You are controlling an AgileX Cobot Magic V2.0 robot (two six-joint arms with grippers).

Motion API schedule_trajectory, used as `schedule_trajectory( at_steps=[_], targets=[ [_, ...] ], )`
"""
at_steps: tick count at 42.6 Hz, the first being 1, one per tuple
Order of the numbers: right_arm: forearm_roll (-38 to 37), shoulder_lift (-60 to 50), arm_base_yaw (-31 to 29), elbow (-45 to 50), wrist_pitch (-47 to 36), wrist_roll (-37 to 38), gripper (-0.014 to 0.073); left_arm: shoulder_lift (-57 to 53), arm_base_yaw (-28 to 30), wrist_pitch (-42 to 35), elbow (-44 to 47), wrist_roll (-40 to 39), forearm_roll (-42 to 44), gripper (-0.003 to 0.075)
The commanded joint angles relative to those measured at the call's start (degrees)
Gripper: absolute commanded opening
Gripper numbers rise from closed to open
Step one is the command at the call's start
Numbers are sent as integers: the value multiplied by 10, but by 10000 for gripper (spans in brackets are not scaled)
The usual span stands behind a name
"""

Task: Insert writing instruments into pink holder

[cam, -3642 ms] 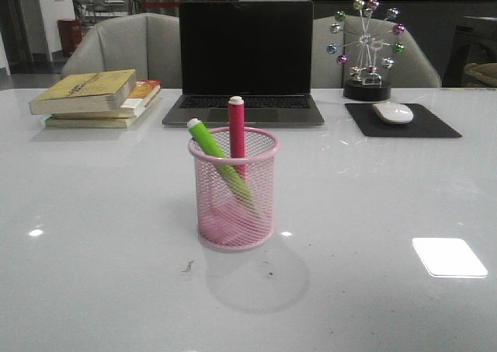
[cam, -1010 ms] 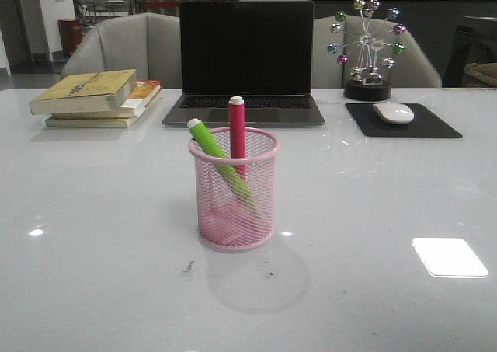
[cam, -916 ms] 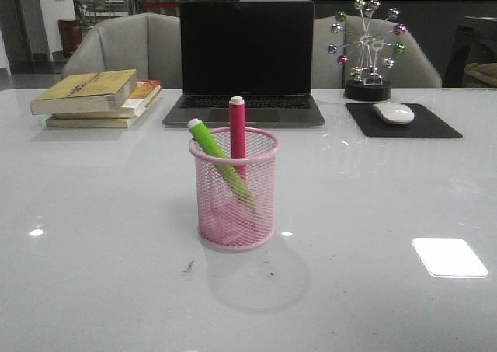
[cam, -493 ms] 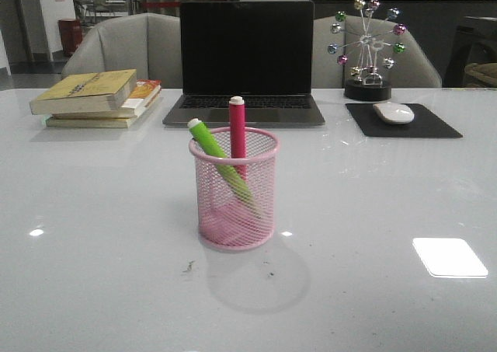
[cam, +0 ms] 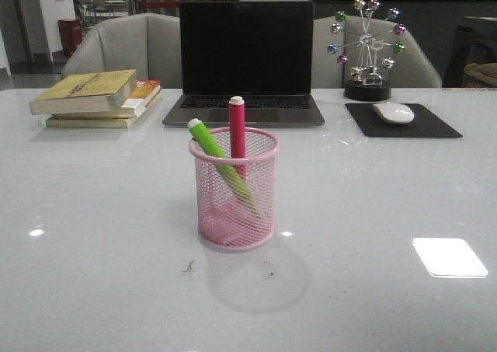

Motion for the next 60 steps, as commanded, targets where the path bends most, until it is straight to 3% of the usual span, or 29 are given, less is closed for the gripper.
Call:
schedule_trajectory(
  at_steps=[1,10,15,27,34,48,60],
  targets=[
    [0,0,-4,-16,-37,-6,58,-12,0,-48,0,-2,-6,97],
    [0,-3,-4,-16,-36,-6,58,-12,0,-48,0,-2,-6,97],
    [12,-19,-51,-1,-49,-6,58,-11,0,-48,0,-2,-6,97],
    [11,-162,-218,155,-274,-6,58,-11,0,-48,0,-2,-6,97],
    [12,-247,-278,256,-373,-6,58,-11,0,-48,0,-2,-6,97],
    [12,-342,-306,376,-487,-6,58,-11,0,-48,0,-2,-6,97],
    [12,-347,-319,378,-478,-6,58,-11,0,-48,0,-2,-6,97]
  ],
)
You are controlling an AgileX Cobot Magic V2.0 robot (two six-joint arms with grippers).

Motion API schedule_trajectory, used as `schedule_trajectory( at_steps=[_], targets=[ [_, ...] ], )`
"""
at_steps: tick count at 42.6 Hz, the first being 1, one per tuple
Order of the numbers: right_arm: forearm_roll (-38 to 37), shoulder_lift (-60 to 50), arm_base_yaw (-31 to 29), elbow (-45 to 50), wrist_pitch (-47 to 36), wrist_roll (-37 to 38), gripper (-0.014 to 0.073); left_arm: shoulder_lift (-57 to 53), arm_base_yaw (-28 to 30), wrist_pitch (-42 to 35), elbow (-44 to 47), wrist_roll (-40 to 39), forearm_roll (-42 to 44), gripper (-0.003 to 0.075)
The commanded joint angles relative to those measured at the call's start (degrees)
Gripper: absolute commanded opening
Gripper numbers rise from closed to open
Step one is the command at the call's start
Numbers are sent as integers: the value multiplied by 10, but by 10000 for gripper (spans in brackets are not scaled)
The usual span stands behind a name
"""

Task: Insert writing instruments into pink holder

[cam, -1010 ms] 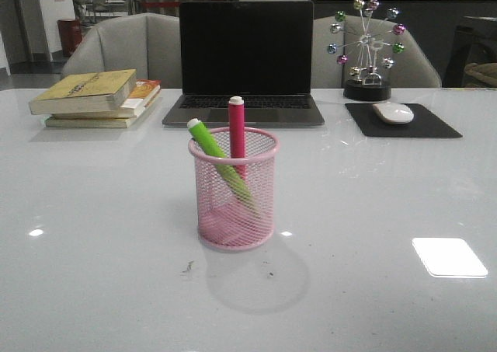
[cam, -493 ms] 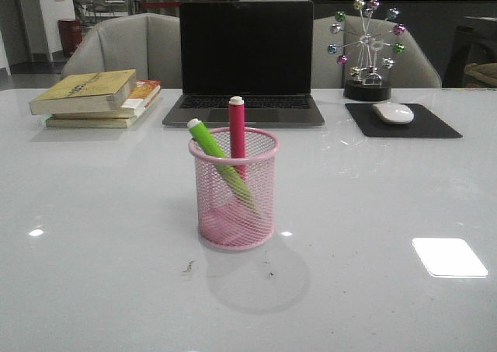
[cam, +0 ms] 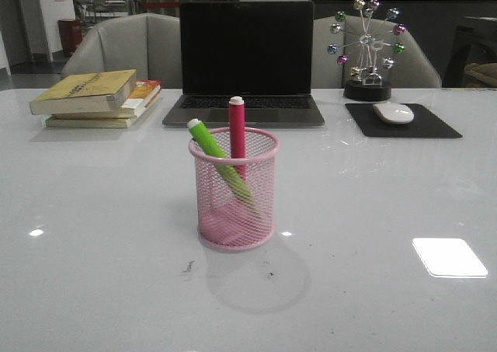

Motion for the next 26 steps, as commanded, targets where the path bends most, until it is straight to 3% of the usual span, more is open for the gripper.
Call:
schedule_trajectory(
  at_steps=[1,26],
  targets=[
    [1,-13,-3,-7,-56,-6,58,-11,0,-48,0,-2,-6,97],
    [7,-13,-3,-7,-62,4,58,-11,0,-48,0,-2,-6,97]
  ],
)
